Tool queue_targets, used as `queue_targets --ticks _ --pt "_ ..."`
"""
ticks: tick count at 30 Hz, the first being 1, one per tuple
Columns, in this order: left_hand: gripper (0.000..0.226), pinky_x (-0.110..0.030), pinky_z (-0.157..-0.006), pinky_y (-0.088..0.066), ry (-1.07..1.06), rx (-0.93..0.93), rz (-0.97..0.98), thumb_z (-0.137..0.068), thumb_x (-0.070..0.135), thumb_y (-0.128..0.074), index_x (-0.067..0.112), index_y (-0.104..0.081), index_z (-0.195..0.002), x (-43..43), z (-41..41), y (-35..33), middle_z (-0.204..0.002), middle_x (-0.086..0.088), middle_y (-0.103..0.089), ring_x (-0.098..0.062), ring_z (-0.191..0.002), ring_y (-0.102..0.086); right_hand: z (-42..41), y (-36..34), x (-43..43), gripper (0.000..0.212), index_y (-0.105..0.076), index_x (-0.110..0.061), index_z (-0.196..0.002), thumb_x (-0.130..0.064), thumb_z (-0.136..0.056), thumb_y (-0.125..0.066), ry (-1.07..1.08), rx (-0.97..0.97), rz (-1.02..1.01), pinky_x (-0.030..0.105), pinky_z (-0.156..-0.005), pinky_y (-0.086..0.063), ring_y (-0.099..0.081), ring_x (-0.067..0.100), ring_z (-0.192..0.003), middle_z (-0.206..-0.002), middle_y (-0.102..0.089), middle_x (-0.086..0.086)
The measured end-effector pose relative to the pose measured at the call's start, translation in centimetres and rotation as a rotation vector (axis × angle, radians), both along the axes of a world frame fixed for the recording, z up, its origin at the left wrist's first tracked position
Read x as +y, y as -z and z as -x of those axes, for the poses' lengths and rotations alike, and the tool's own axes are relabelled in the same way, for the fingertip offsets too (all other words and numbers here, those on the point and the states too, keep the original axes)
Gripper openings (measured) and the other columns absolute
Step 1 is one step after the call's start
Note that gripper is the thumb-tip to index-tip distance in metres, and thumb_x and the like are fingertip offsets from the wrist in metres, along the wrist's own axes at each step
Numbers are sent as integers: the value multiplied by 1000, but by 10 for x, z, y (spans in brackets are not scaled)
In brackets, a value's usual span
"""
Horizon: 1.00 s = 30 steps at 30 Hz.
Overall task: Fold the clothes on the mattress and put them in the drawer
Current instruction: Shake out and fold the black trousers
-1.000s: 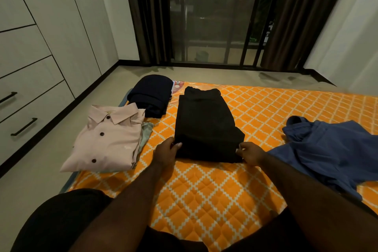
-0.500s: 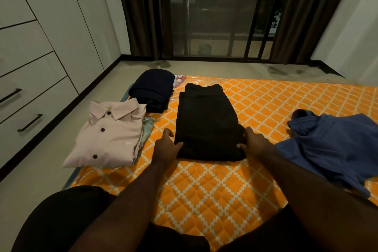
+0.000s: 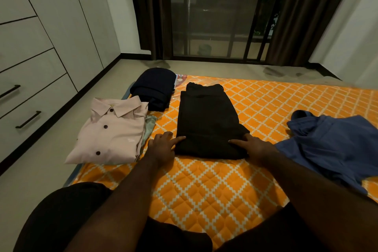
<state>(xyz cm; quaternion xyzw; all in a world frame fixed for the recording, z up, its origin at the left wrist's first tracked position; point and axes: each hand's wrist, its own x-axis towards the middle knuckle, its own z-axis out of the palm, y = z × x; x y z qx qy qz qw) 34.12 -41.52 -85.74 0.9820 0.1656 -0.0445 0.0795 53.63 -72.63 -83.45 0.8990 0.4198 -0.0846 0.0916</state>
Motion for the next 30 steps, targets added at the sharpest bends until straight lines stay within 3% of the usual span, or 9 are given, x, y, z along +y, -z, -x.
queue_targets --ticks 5,12,19,26,30 --pt "74 -55 -112 -23 -59 53 102 -89 63 -60 59 -21 -151 -2 -5 0 -162 0 -20 -33 -145 -22 -6 8 0 69 -14 -58 -154 -39 -101 -53 12 46 -61 38 -86 -53 -51 25 -120 -143 -36 2" --pt "79 -49 -111 -26 -148 -85 212 -87 21 -69 57 -33 -147 -7 -10 -3 -158 3 -25 -29 -142 -26 -18 13 0 67 -20 -53 -155 -41 -100 -57 50 153 -148 35 -96 -46 -45 24 -123 -142 -32 2" --pt "71 -47 -109 -27 -137 -225 241 -85 39 -76 56 -41 -144 -2 -13 8 -153 8 -32 -25 -137 -30 -22 19 -4 81 -22 -47 -157 -27 -95 -70 68 212 -220 28 -96 -47 -47 19 -120 -139 -34 0" --pt "69 -47 -106 -29 -135 -227 214 -86 37 -73 54 -40 -144 2 -21 16 -149 9 -37 -24 -134 -33 -24 25 -2 83 -29 -46 -155 -19 -90 -73 102 241 -280 30 -100 -47 -44 20 -121 -136 -33 -1" --pt "48 -45 -103 -31 -183 -299 304 -88 28 -69 45 -57 -131 0 -28 15 -146 15 -40 -20 -129 -36 -22 20 6 65 -54 -32 -143 -6 -86 -72 134 250 -501 29 -101 -42 -45 26 -124 -134 -41 5"
